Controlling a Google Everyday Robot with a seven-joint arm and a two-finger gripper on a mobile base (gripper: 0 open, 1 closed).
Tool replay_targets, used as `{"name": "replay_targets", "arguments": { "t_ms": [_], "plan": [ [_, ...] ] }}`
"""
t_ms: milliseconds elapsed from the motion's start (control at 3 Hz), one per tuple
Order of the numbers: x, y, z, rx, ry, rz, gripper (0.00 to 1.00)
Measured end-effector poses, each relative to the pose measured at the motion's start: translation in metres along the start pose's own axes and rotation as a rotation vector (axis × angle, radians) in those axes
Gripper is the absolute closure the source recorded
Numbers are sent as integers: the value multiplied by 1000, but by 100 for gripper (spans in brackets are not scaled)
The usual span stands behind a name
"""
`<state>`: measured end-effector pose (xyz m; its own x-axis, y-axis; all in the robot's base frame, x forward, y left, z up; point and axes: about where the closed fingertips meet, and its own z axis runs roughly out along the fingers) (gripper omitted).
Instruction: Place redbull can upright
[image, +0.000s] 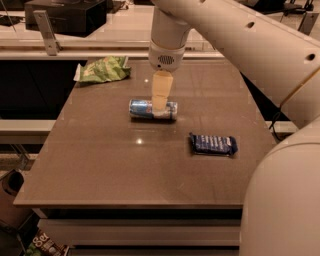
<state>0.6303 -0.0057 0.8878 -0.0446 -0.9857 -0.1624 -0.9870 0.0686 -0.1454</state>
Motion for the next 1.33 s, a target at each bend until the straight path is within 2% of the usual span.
{"name": "replay_targets", "arguments": {
  "t_ms": [667, 1333],
  "plan": [
    [-15, 10, 19, -27, 29, 10, 0],
    [-20, 21, 34, -49, 116, 30, 0]
  ]
}}
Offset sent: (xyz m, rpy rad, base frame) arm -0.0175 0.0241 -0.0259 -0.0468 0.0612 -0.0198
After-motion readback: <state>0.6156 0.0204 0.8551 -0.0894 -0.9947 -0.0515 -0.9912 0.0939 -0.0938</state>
